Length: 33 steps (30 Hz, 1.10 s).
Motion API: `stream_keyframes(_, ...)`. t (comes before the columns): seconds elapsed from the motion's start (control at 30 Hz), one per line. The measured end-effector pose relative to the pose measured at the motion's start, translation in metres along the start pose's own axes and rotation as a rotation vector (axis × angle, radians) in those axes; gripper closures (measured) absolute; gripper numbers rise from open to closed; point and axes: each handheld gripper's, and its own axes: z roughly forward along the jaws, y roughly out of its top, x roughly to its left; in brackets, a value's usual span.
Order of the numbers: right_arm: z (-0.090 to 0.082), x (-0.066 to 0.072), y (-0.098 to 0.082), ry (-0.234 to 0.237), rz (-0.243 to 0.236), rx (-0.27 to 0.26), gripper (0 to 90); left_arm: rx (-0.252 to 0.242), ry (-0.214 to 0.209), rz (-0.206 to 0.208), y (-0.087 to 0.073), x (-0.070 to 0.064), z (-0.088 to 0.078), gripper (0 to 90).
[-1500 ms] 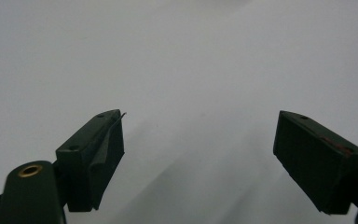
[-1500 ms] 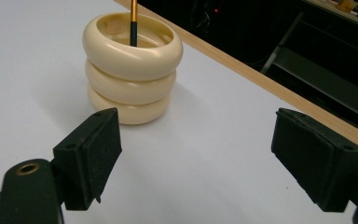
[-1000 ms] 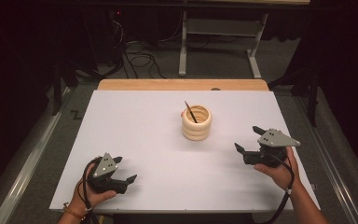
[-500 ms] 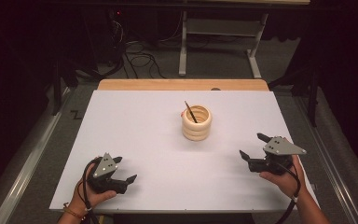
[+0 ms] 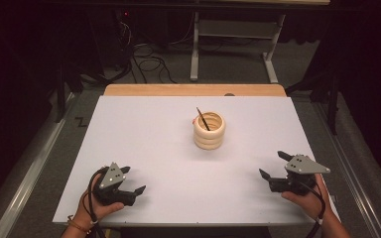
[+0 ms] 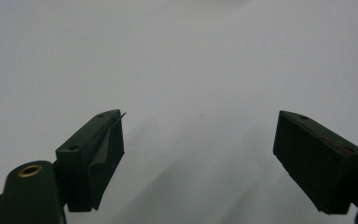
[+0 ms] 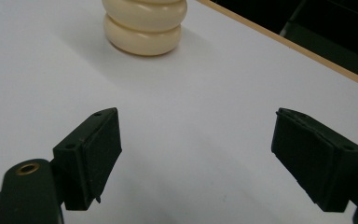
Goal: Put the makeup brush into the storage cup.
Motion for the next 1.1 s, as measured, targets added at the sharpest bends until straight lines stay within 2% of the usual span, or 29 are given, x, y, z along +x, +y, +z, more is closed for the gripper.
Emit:
stream_keyframes(0.13,-0.002,0.001,-0.007,0.002,-0.016,0.008,16.8,0.0,0.001,-0.001,0.0,0.0,0.0,17.2)
stream_keyframes(0.3,-0.006,0.002,-0.015,0.003,-0.004,0.012,16.8,-0.001,0.0,-0.003,0.0,0.0,0.0,17.2)
stream_keyframes(0.47,-0.01,0.003,-0.02,0.003,-0.017,0.011,16.8,-0.001,-0.001,-0.002,0.0,0.0,0.001,17.2)
stream_keyframes(0.73,-0.016,0.003,-0.031,-0.01,-0.01,0.022,16.8,-0.001,-0.004,0.0,0.0,0.0,0.0,17.2)
stream_keyframes(0.87,-0.02,0.0,-0.039,-0.017,0.023,0.024,16.8,-0.001,-0.004,-0.002,0.0,0.0,0.001,17.2)
stream_keyframes(0.9,-0.021,-0.001,-0.04,-0.016,0.017,0.014,16.8,0.0,-0.005,0.0,0.0,0.0,0.001,17.2)
stream_keyframes(1.1,-0.029,-0.003,-0.05,-0.025,0.049,0.013,16.8,-0.004,-0.006,-0.006,0.0,0.0,0.001,17.2)
